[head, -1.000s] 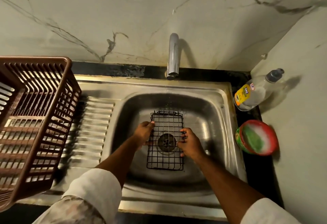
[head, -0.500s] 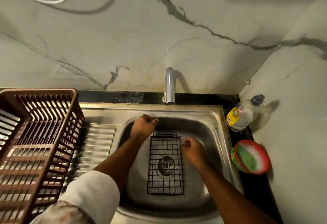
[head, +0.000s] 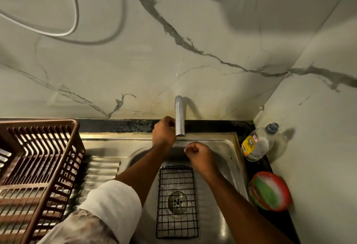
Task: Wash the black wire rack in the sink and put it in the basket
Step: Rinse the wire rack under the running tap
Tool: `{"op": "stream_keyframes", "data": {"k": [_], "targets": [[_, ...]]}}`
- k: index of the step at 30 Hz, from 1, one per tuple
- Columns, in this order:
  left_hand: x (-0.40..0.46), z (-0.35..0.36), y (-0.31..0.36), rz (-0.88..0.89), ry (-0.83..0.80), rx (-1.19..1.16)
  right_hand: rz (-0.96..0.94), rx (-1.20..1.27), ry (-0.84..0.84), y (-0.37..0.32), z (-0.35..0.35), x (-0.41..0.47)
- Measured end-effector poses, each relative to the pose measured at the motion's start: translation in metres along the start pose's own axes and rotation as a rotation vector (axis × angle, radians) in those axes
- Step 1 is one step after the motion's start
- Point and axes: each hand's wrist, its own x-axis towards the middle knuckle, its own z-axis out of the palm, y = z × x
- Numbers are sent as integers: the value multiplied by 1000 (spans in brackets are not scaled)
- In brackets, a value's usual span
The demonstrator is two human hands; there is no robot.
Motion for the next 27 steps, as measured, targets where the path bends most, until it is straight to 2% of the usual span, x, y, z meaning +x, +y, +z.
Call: {"op": "stream_keyframes", "data": {"k": [7,18,22,25,27], "targets": [[2,-18,-5,24,15,2,0,-19,-33,-6,7,10],[9,-18,-58,-207,-74,-129,154,190,-93,-7,32,19],[8,-16,-65,-228,-90,-196,194,268,-121,-6,35,20],[-12,-8,-81,-230,-122,-246,217,248,-119,5,34,17],[-33,4,-104,-304,-162,-229,229,161,-83,21,32,13]]}}
